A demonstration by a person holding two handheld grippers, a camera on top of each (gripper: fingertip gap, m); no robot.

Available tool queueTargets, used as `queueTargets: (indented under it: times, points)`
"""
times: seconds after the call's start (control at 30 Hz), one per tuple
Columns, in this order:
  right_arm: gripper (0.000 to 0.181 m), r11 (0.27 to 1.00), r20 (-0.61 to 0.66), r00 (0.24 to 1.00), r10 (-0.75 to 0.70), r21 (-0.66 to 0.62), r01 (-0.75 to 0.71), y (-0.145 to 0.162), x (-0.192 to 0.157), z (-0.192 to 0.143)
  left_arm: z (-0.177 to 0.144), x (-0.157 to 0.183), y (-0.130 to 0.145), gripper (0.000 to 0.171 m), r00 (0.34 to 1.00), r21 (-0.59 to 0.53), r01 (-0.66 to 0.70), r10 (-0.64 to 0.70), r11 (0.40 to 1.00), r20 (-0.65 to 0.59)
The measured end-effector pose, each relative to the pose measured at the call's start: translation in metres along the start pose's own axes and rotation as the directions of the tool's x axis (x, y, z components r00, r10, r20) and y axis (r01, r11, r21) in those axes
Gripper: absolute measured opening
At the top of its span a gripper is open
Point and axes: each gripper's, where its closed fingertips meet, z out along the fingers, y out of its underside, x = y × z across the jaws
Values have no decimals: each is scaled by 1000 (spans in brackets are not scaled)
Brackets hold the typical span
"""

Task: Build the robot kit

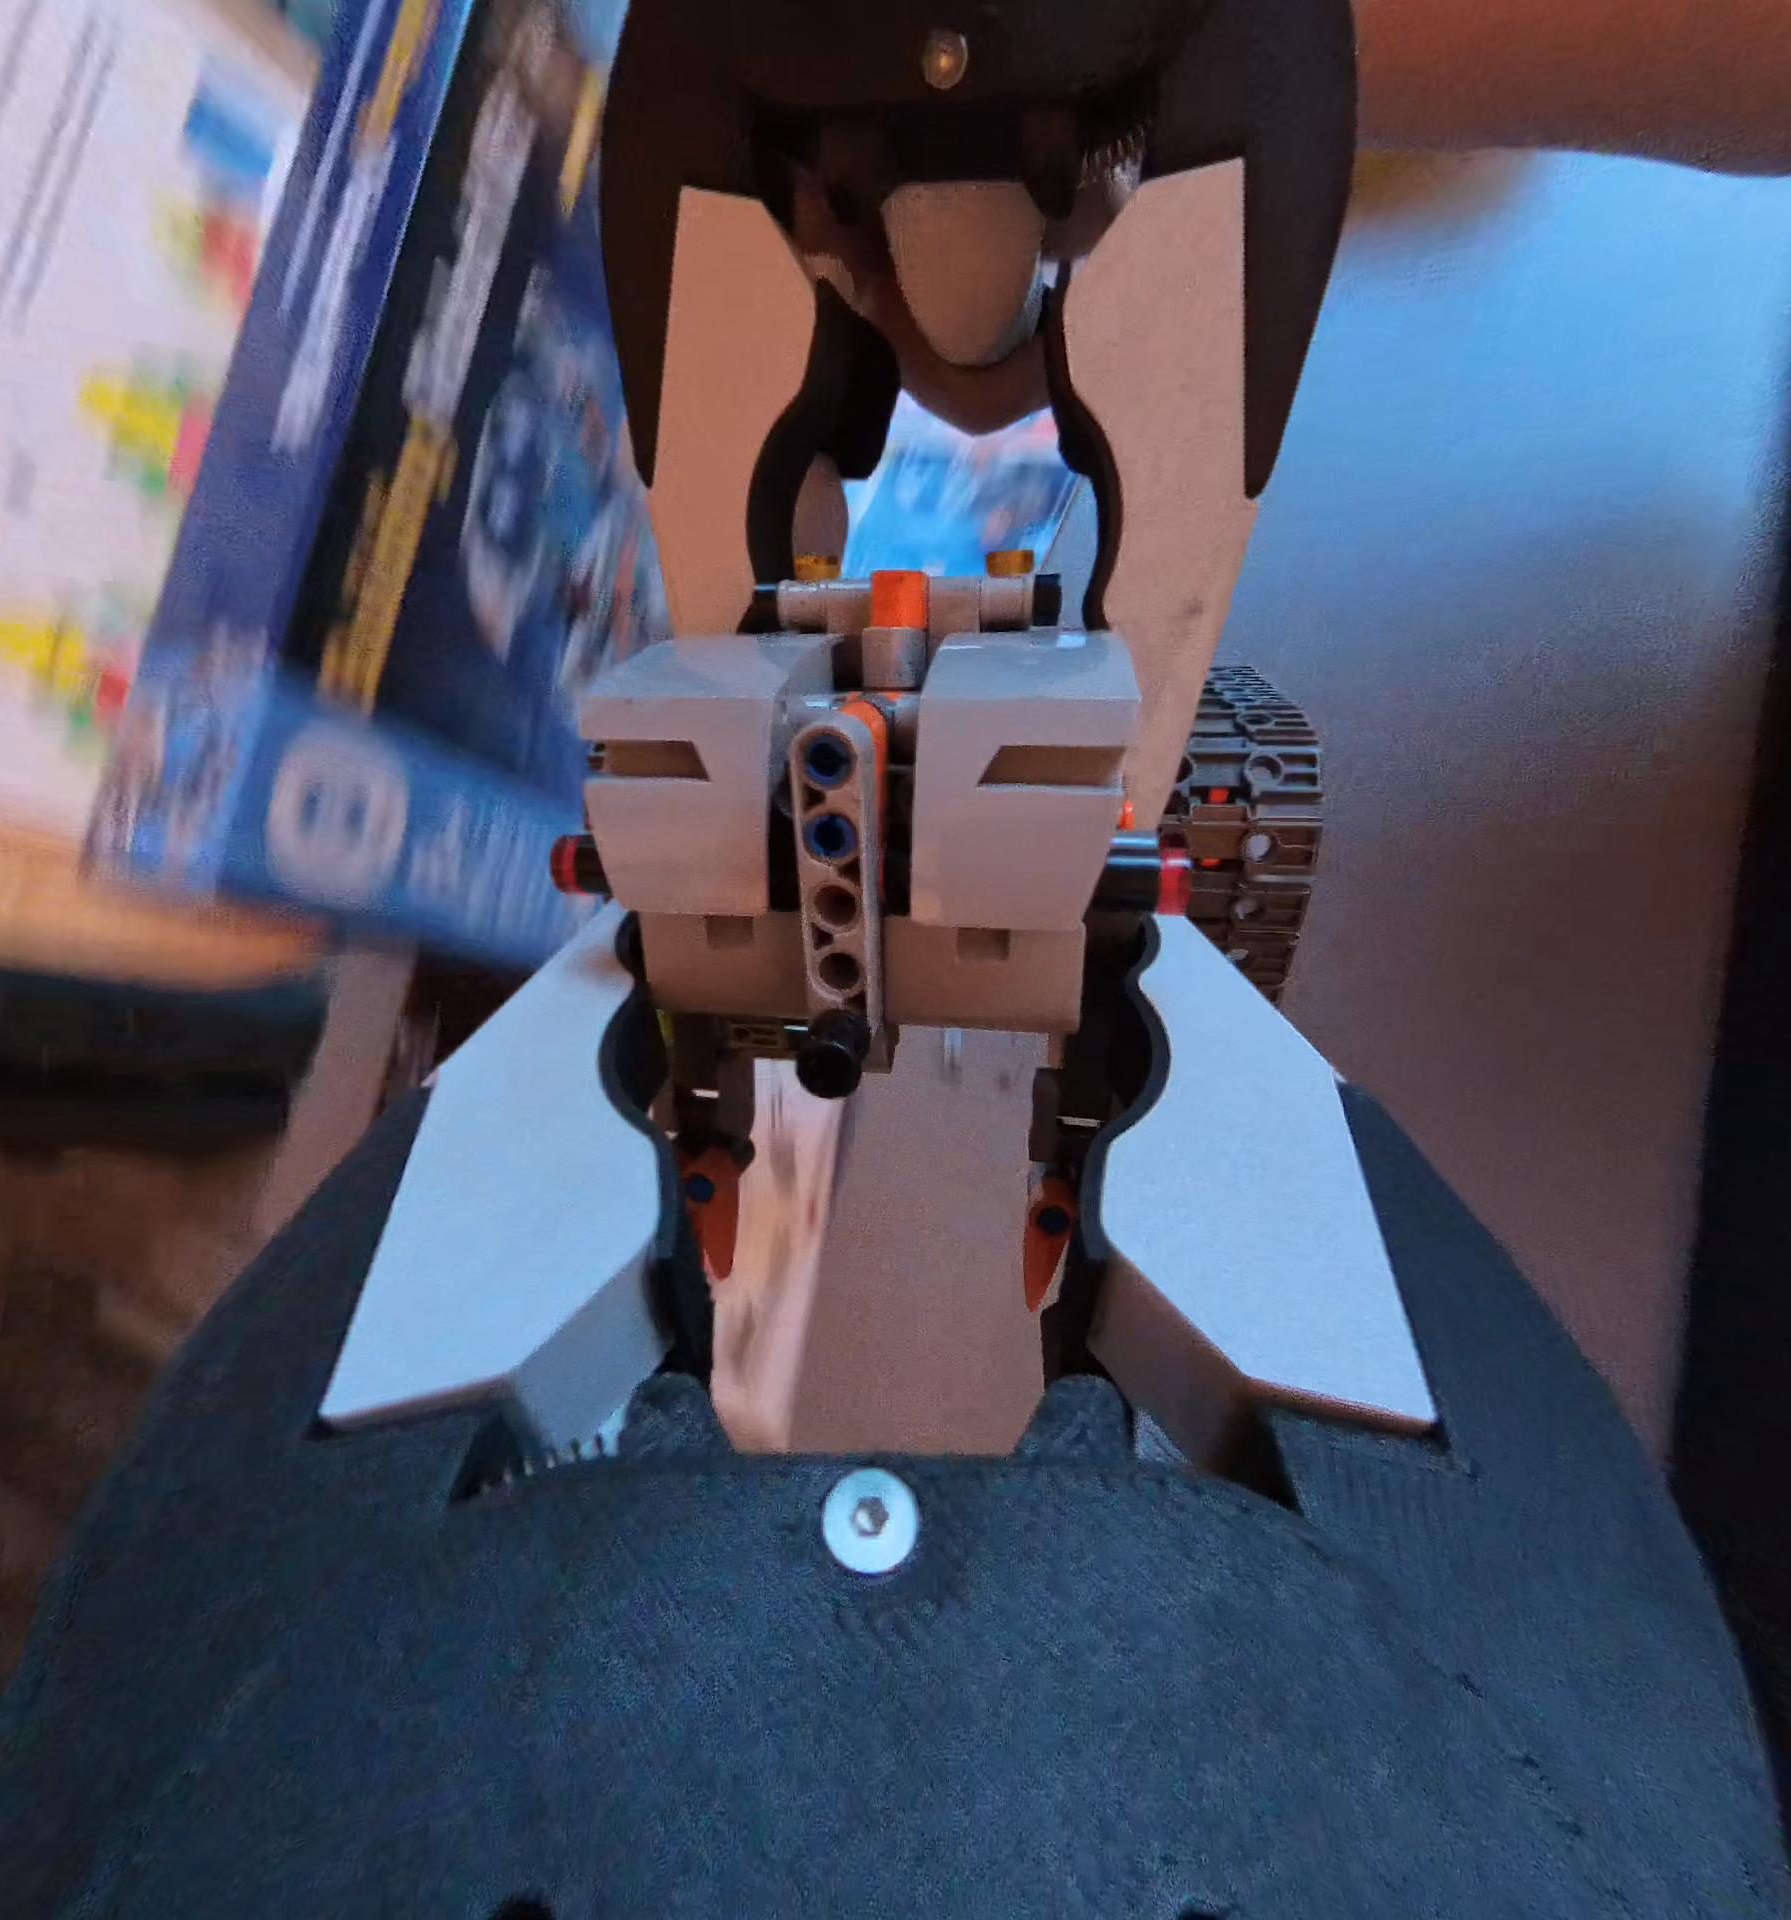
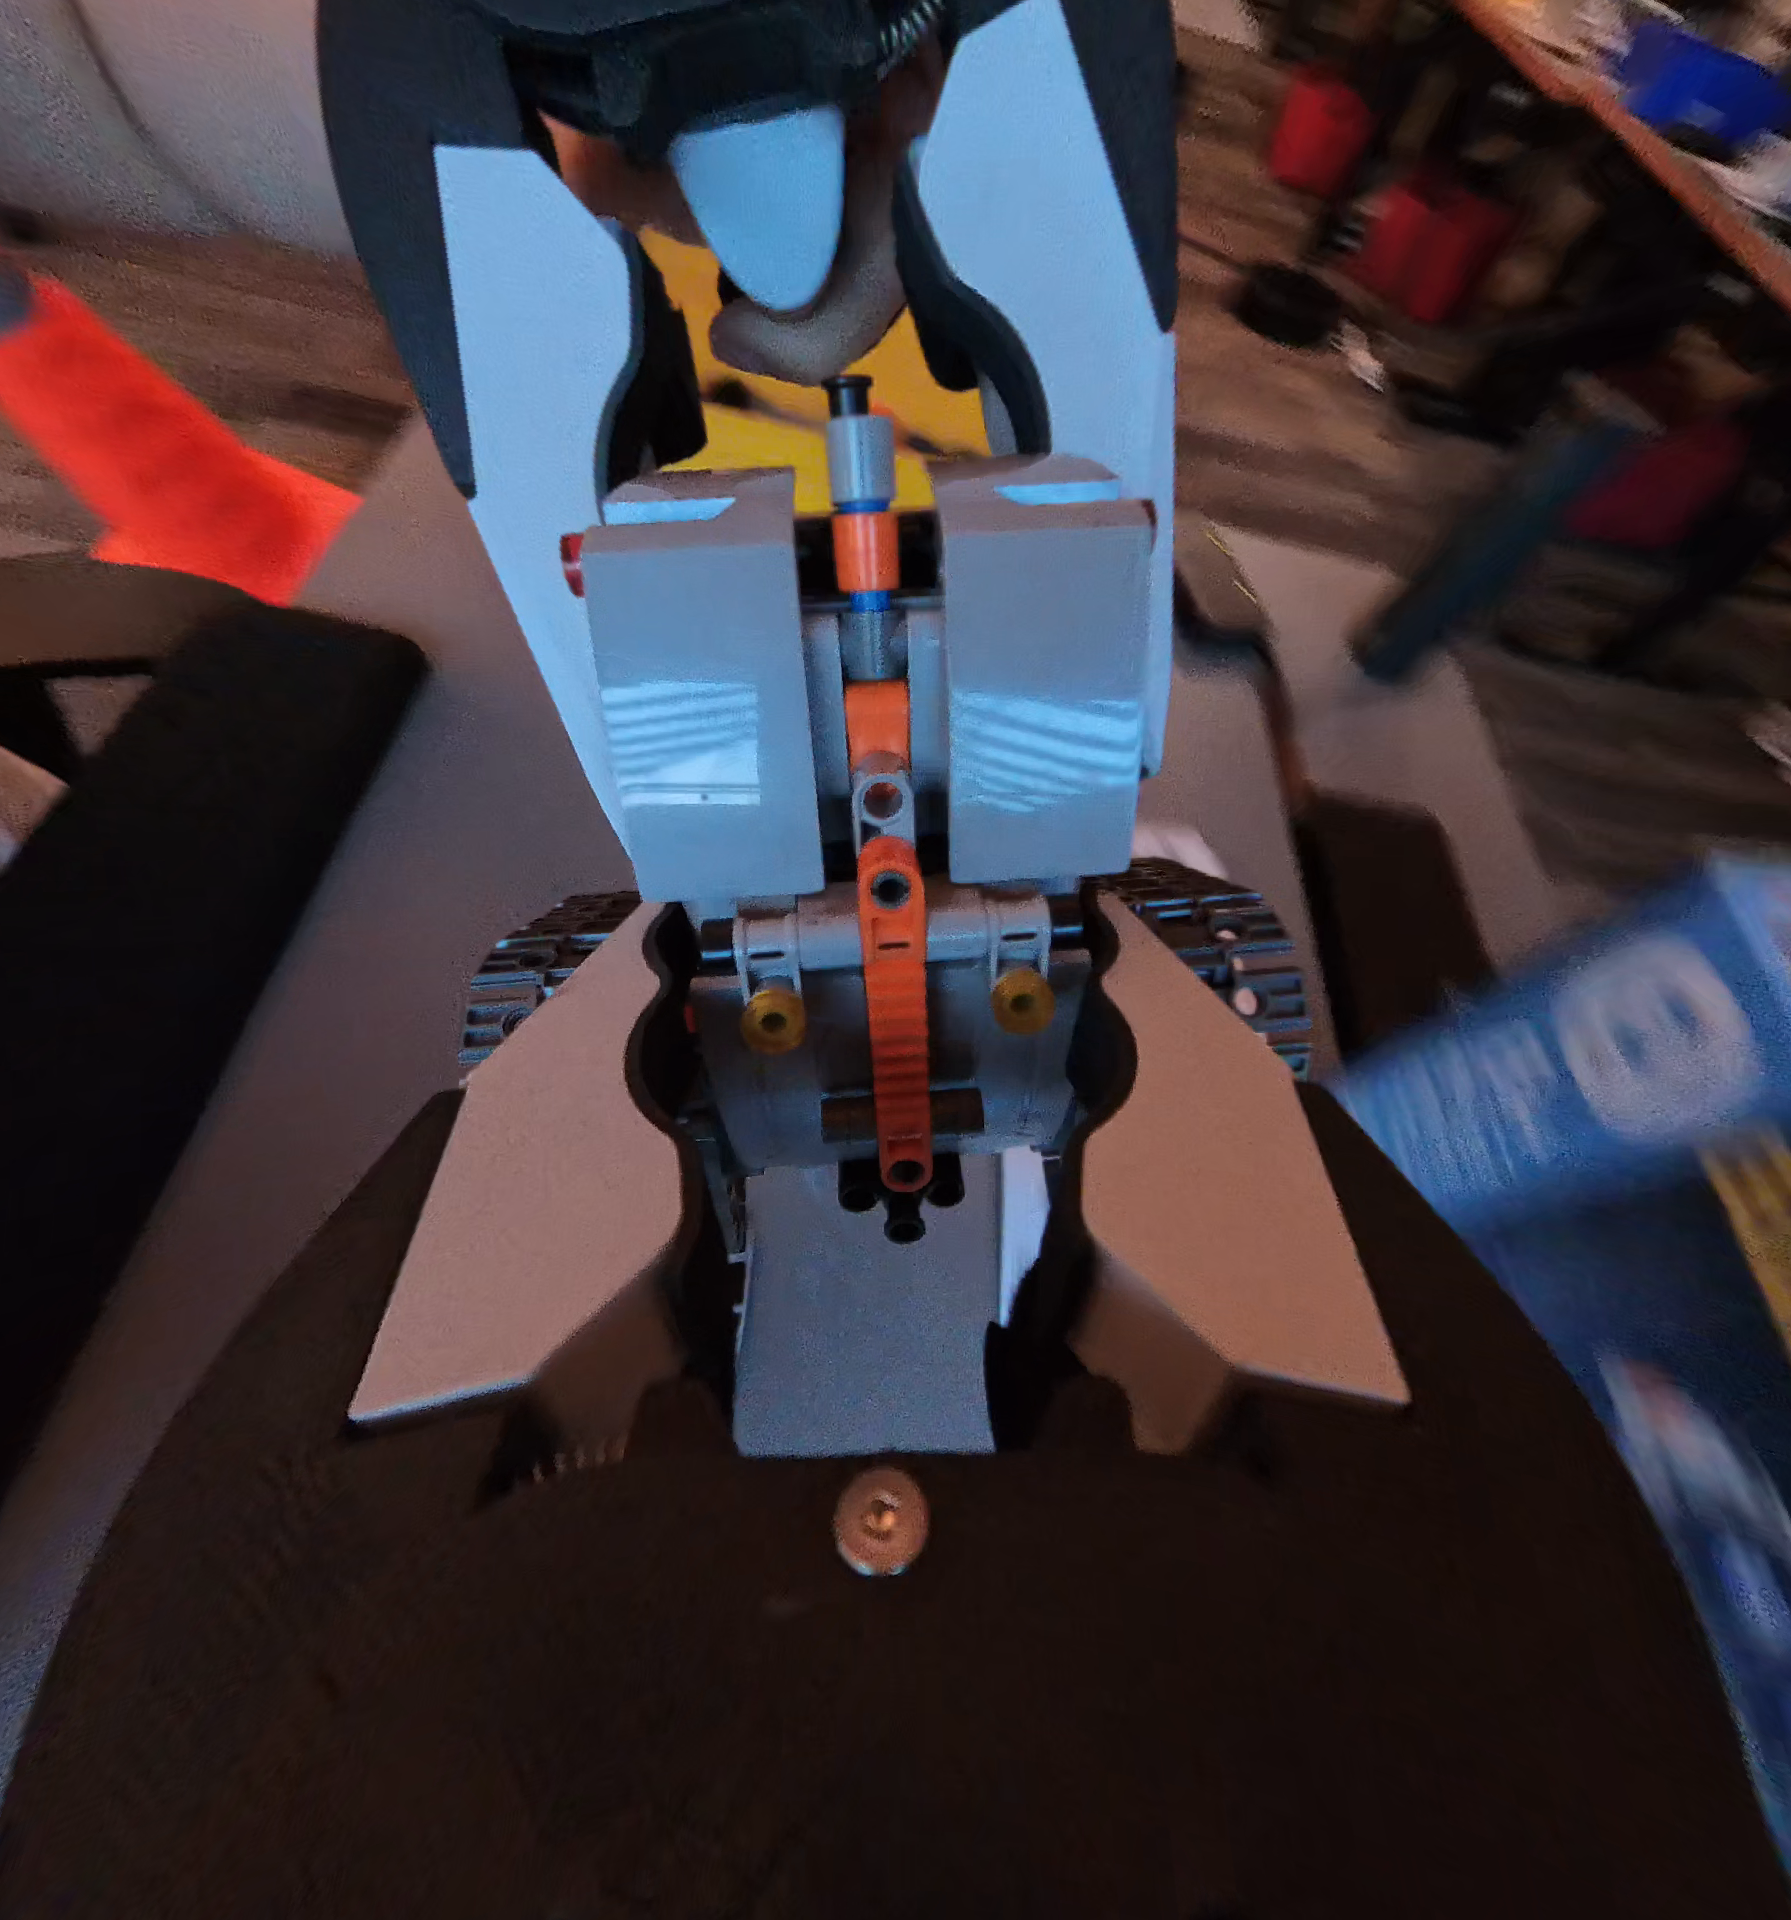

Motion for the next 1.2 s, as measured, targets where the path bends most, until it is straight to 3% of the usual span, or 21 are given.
queueTargets:
  times: [0.13, 0.23, 0.4, 0.53, 0.7, 0.83, 0.93, 1.0, 1.07, 1.17, 1.2]
  points:
    - [73, 976, -320, 934, 162, -88, -200, 86, -20, -136, 103, 46, -116, 86, 945, 185, -205, 244, 961, -220]
    - [72, 921, -506, 821, 263, -122, -370, 156, -50, -202, 178, 96, -164, 86, 850, 263, -284, 369, 922, -376]
    - [72, 826, -628, 690, 359, -130, -549, 236, -95, -248, 256, 162, -188, 86, 716, 267, -390, 472, 881, -514]
    - [72, 797, -665, 645, 376, -123, -592, 259, -106, -260, 279, 180, -195, 86, 670, 290, -421, 510, 859, -539]
    - [73, 788, -671, 615, 414, -74, -611, 268, -107, -268, 290, 186, -206, 87, 656, 317, -342, 466, 885, -593]
    - [82, 839, -714, 608, 347, -53, -541, 257, -101, -278, 273, 176, -214, 94, 675, 348, -196, 384, 917, -630]
    - [89, 912, -758, 585, 289, 32, -409, 201, -99, -297, 225, 134, -202, 100, 750, 379, -102, 321, 920, -578]
    - [83, 978, -807, 559, 189, 103, -181, 123, -88, -308, 170, 91, -185, 100, 832, 433, -49, 276, 900, -480]
    - [69, 990, -831, 551, 78, 129, 55, 44, -74, -297, 102, 45, -161, 91, 919, 508, 21, 184, 861, -349]
    - [71, 991, -766, 643, -24, 66, 115, -12, -41, -229, 3, -7, -103, 88, 989, 591, 95, -7, 801, -149]
    - [67, 992, -735, 676, -61, 29, 121, -20, -32, -202, -25, -15, -79, 95, 994, 604, 102, -55, 791, -97]
